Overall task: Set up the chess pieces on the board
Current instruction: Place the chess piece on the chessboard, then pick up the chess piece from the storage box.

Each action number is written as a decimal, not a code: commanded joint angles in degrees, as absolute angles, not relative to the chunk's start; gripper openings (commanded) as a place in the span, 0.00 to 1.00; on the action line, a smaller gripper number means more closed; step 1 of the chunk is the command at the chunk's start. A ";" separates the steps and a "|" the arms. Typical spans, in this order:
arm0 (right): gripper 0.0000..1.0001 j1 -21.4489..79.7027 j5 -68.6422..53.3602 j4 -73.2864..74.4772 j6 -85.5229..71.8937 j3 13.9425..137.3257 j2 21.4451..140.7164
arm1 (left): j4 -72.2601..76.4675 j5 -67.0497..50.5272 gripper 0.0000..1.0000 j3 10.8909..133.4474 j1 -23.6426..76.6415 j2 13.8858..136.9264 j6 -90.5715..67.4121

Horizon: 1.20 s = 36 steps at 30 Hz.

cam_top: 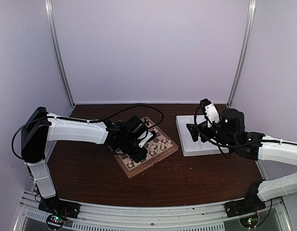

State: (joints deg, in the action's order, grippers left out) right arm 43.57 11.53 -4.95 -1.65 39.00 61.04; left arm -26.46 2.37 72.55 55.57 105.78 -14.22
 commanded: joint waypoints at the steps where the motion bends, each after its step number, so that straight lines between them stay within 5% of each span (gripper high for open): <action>1: 1.00 43.14 12.66 -5.35 -1.62 38.58 59.94 | -26.76 2.60 0.26 74.39 55.83 102.52 -13.46; 11: 0.90 34.15 13.22 5.06 -8.34 42.49 61.55 | -26.32 5.05 0.31 73.98 55.98 91.70 -13.80; 17: 0.78 24.63 10.57 16.44 -13.04 47.70 63.81 | -20.39 9.67 0.47 70.05 55.92 87.06 -13.59; 24: 0.45 17.06 7.09 19.21 -13.77 50.10 68.67 | -19.04 10.40 0.64 70.02 55.52 85.46 -13.58; 36: 0.34 11.46 7.07 18.72 -11.34 59.55 85.45 | -17.00 7.87 0.97 68.60 53.68 82.75 -13.89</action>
State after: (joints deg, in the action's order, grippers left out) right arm 12.95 7.33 18.26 -12.62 55.88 81.21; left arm -20.60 9.13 68.99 54.22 83.83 -13.98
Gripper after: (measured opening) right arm 0.341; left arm 0.952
